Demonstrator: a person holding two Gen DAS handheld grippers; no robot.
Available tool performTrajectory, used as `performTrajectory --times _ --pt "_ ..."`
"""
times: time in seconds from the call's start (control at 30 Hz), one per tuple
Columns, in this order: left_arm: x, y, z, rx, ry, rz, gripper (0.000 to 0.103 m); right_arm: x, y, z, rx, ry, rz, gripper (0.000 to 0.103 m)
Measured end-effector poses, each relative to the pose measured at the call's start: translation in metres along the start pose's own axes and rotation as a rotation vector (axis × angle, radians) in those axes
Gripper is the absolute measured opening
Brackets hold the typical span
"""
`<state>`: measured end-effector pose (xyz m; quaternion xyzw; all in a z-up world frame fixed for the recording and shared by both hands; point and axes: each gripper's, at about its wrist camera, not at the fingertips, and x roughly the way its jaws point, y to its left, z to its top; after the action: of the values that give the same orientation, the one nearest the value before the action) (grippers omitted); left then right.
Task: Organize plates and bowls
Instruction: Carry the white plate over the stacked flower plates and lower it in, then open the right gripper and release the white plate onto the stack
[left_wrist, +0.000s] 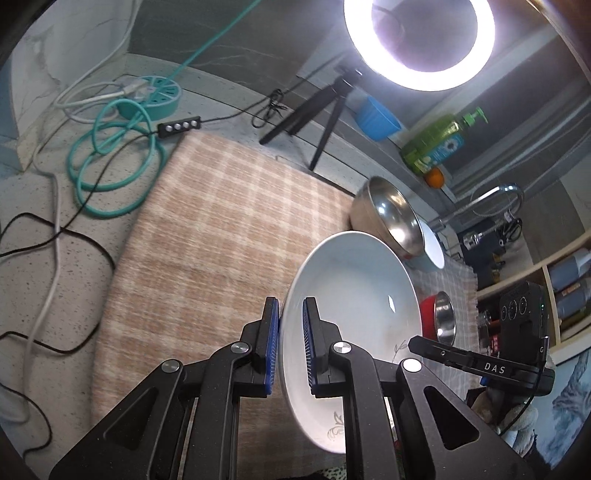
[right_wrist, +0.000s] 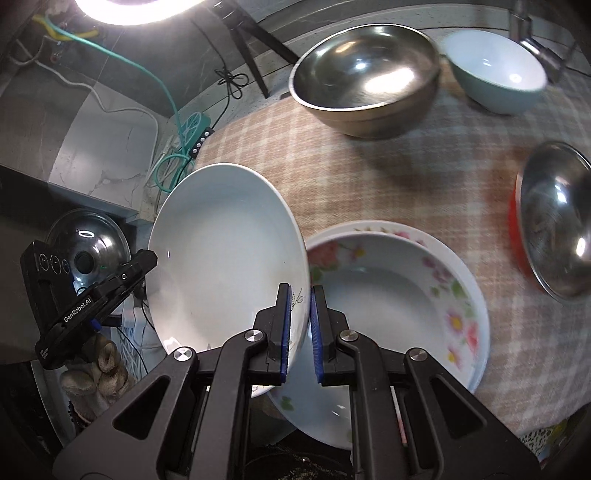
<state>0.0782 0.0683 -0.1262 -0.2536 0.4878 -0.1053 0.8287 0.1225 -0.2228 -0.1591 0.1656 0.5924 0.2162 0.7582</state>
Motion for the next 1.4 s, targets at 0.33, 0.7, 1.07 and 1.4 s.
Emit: performTrajectory --times 0.33,0.7,1.07,1.4 --pt "0.027 -0.036 -0.025 0.046 0.08 -0.038 0.011 -0.024 -0.042 -0.029 0.071 -0.007 -0.049 0.01" --pt "0.051 -0.061 -0.048 0.092 0.158 -0.038 0.011 -0.032 -0.08 -0.043 0.134 -0.004 -0.076 0.01" --pt "0.059 -0.068 -0.055 0.119 0.183 -0.01 0.011 -0.032 -0.087 -0.048 0.135 0.006 -0.088 0.01" --pt "0.064 -0.07 -0.059 0.136 0.196 0.024 0.011 -0.031 -0.082 -0.048 0.107 0.01 -0.124 0.01"
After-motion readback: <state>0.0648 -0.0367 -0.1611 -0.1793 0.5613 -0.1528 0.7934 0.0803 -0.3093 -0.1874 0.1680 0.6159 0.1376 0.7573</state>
